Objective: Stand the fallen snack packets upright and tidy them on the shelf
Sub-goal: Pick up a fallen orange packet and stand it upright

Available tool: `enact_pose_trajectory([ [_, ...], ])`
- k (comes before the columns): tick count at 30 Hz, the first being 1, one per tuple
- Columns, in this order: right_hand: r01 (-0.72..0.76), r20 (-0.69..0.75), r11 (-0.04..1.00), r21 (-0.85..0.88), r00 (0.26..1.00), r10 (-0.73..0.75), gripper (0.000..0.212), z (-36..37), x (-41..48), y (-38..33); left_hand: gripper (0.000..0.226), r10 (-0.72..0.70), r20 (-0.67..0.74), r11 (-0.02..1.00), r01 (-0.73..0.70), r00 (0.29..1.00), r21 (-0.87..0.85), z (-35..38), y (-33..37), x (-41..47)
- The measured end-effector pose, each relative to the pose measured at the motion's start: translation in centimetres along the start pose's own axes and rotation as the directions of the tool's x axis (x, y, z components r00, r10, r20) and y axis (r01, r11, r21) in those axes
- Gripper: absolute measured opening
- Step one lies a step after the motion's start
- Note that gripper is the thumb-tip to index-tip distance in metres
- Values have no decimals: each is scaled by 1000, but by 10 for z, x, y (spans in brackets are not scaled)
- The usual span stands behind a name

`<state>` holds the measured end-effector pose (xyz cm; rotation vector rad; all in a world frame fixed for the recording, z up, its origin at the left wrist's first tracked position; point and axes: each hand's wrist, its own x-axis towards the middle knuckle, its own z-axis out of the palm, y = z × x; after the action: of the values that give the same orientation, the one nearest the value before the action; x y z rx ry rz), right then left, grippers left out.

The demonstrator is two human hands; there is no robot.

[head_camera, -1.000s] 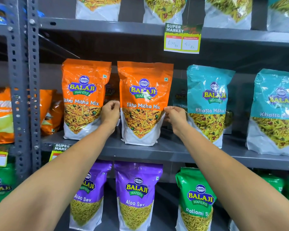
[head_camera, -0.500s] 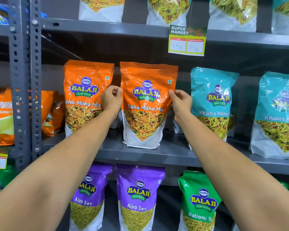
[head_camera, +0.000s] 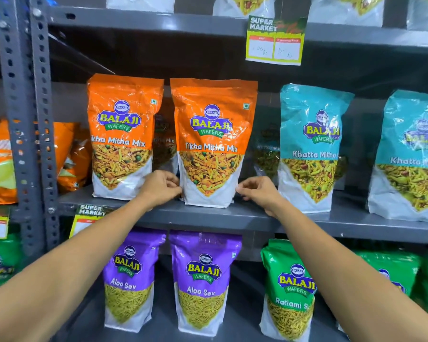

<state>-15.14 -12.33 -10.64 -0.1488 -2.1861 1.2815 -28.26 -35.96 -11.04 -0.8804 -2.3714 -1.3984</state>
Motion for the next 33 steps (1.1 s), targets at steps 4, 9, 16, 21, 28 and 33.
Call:
enact_pose_trajectory([
  [4,6,-12,999,-46,1000,-6,9,-1,-4,1,17,-2,28,999,3,1000,-32,0,-2,2],
  [9,-34,6,998,-59,999,35,8,0,-6,-1,10,-127,90,971,142,988,-191,-5,-3,4],
  [16,-159,-73,889,430,975,210,67,44,7,-40,53,-191,1,696,136,982,-705,19,45,3],
  [21,-119,-179,924,362,965,194,78,69,1,-41,66,-204,-209,846,65,956,-530,50,54,-2],
  [28,-62,-245,949,309,959,142,70,72,7,-36,64,-224,-277,888,79,934,-452,56,52,8],
  [33,-87,-255,951,296,952,167,70,71,5,-36,62,-208,-273,897,73,939,-436,55,51,8],
])
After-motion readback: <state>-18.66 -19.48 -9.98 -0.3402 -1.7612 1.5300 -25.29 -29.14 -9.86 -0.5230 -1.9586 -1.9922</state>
